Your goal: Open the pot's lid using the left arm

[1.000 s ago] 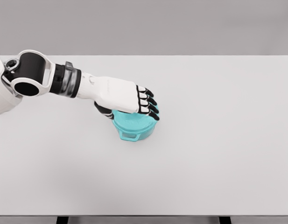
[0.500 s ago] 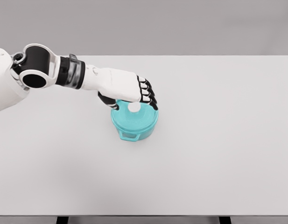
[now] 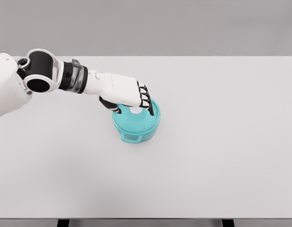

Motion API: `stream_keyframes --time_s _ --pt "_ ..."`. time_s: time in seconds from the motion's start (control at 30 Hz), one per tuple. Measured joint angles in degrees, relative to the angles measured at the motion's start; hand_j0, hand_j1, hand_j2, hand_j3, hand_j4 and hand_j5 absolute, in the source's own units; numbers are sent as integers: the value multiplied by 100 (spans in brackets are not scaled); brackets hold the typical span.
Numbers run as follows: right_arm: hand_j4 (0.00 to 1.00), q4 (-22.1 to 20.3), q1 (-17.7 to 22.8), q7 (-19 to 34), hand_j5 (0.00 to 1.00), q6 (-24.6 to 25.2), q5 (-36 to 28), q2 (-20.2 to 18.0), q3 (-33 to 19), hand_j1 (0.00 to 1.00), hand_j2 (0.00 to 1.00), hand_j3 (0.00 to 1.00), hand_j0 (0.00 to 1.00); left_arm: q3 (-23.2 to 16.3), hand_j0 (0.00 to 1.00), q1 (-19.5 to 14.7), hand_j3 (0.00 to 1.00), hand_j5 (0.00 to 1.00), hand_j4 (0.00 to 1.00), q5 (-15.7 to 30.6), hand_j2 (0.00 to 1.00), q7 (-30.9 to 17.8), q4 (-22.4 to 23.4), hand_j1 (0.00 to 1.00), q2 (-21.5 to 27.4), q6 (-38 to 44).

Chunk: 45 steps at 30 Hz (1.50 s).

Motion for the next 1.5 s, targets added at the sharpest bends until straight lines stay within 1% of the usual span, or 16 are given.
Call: stream_keyframes --time_s 0.3,0.43,0.53,0.83,0.97,1.03,1.1,1.17,1.27,1.4,1.5 --pt "100 0 0 0 100 0 1 0 0 100 100 100 100 -58 83 0 83 83 83 -40 83 0 74 83 -69 1" --pt "100 0 0 0 100 0 0 0 0 100 100 100 100 -81 83 0 83 83 83 -199 83 0 293 83 -171 0" --pt "100 0 0 0 100 0 -1 0 0 100 100 100 100 -89 83 0 83 83 83 -239 83 0 372 83 -222 0" --pt "100 0 0 0 100 0 -1 0 0 100 100 100 100 -101 82 18 82 82 82 -269 82 0 414 82 -264 1" --pt "100 0 0 0 100 0 2 0 0 100 100 100 100 -135 74 18 74 74 74 -285 74 0 410 74 -260 1" --pt "100 0 0 0 100 0 0 0 0 100 100 100 100 -164 71 26 71 71 71 -290 71 0 409 71 -259 1" --pt "100 0 0 0 100 0 -1 0 0 100 100 100 100 -181 65 26 65 65 65 -293 65 0 407 65 -258 1" --pt "100 0 0 0 100 0 0 0 0 100 100 100 100 -190 63 26 63 63 63 -294 63 0 404 63 -258 1" --pt "100 0 0 0 100 0 -1 0 0 100 100 100 100 -195 54 26 54 54 54 -292 54 2 401 54 -257 3" --pt "100 0 -9 0 100 0 -1 0 0 100 100 100 100 -198 48 18 48 48 48 -289 48 1 400 48 -254 2" --pt "100 0 0 0 100 0 -1 0 0 100 100 100 100 -196 48 18 48 48 48 -296 48 -1 396 48 -239 -2"
